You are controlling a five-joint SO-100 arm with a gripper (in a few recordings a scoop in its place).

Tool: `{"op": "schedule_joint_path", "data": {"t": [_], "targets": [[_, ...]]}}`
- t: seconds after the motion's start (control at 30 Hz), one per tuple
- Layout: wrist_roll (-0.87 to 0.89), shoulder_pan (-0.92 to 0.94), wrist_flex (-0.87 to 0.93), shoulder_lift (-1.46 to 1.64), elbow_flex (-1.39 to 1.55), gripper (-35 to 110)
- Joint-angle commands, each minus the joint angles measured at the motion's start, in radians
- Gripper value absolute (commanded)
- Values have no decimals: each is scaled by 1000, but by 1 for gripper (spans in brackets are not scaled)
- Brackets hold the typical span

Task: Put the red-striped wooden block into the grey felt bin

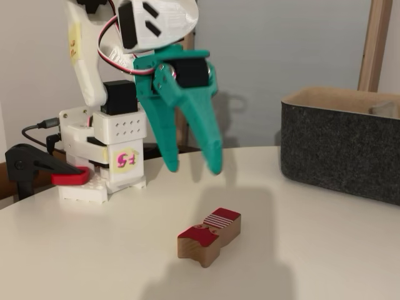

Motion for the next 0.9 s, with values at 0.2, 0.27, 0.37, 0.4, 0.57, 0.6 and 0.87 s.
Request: {"op": "schedule_joint_path", "data": {"t": [0.2,0.27,0.37,0.4,0.57,0.6,0.87], "targets": [[-89,-92,101,-52,-35,36],[-106,-114,100,-58,-35,36],[-121,-141,98,-77,-37,37],[-121,-149,94,-83,-37,37],[-74,-169,15,-118,-35,35],[-66,-172,-3,-127,-35,35],[-32,-190,-127,-219,-32,35]]}}
